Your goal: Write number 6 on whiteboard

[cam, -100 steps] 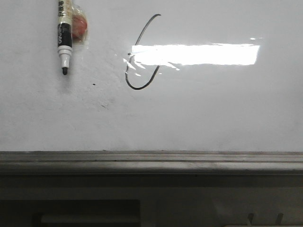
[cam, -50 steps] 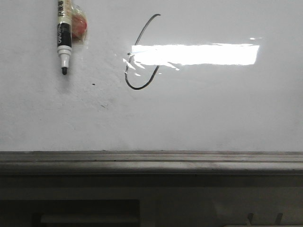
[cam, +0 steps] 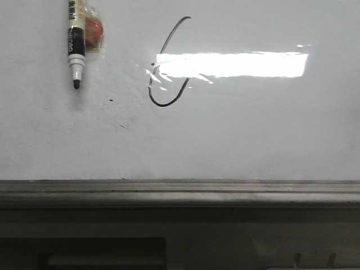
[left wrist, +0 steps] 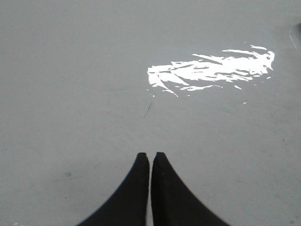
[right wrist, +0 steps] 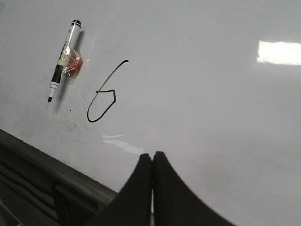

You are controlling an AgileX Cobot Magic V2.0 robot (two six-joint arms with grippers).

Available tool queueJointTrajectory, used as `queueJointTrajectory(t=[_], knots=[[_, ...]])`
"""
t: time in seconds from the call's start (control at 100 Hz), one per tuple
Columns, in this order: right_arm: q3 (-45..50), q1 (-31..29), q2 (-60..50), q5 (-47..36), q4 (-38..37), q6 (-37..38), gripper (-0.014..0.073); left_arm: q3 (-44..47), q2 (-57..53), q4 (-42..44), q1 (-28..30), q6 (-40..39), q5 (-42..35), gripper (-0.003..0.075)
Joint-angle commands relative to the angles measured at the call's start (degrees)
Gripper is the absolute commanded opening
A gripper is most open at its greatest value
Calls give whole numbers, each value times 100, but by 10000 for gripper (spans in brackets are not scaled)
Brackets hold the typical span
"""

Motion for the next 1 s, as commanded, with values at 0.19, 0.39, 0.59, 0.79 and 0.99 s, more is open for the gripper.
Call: queueJointTrajectory(t=[0.19, 0.39, 0.59, 0.79, 0.99], knots=[[-133, -41, 53, -419, 60, -60, -66, 282, -186, -55, 18, -58, -396, -20], [34, -135, 76, -1031, -1398, 634, -66, 282, -186, -55, 18, -58, -396, -20], [429, -892, 76, -1490, -3814, 2570, -66, 282, -186, -55, 18, -58, -396, -20], [884, -1501, 66, -1933, -4287, 2622, -66, 282, -186, -55, 18, -58, -396, -20], [1316, -1751, -345, -1933, -4301, 2622, -66, 282, -186, -55, 18, -58, -396, -20]])
